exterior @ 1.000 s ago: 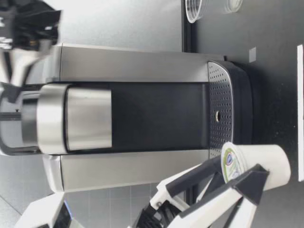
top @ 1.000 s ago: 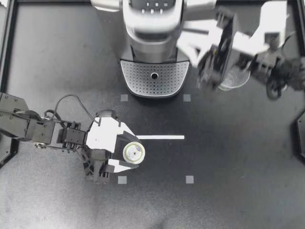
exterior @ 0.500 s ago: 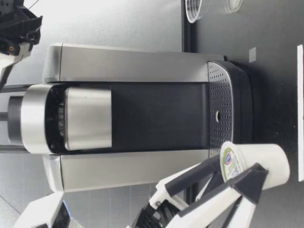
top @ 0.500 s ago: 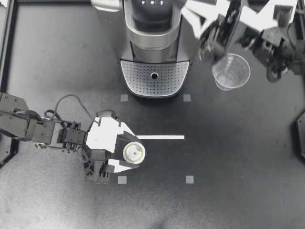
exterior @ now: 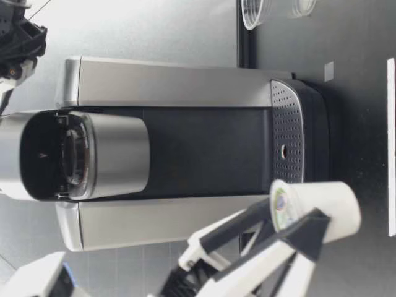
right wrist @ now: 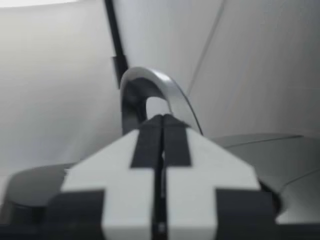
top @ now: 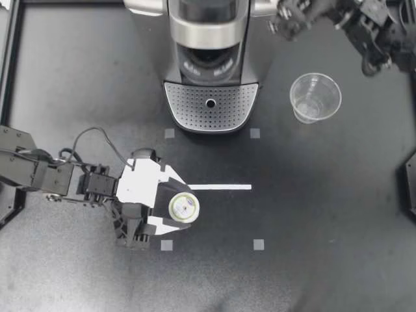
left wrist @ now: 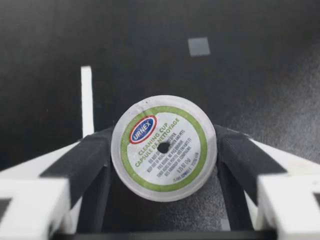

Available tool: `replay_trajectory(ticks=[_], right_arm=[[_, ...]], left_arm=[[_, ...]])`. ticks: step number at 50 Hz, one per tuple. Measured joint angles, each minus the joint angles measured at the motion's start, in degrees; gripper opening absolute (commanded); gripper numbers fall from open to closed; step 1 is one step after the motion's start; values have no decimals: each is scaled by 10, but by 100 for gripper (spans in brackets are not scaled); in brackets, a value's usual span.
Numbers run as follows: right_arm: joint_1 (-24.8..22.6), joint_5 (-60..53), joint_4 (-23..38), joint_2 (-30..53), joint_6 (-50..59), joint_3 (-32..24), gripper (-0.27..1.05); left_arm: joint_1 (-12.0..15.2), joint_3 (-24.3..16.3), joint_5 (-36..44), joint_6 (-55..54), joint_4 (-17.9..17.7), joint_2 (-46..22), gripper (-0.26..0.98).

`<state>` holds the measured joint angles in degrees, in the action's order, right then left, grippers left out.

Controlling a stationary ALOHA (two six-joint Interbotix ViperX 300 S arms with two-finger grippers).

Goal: Place the coffee capsule inside the capsule container, then place the cup onto the center of the cup tray, then push the 'Hot Water' and 'Travel Mug' buttons.

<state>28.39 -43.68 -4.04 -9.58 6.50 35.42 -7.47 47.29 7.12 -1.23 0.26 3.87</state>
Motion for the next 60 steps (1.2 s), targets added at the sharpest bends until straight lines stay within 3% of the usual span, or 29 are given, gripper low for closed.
replay_trajectory(ticks=[17,24,29,36,44,52,60], right_arm=[[18,8,3,16,9,-14,7],[18,8,5,10,15,-14,7],[21,6,15,-7,28,-7,7],[25,4,32,-52,52,18,7],[25,3,34,-91,61,57,7],[25,1,34,-115,62,88,7],[25,-5,34,-132,63,102,7]], left_arm=[[5,-51,-114,83,1,33,38],[6,-93,-188,140,4,52,38],[6,-134,-256,175,25,71,38],[6,-193,-352,195,96,94,38],[6,-248,-440,190,242,106,38],[7,-279,-458,172,368,112,38],[7,-293,-457,132,459,115,38]])
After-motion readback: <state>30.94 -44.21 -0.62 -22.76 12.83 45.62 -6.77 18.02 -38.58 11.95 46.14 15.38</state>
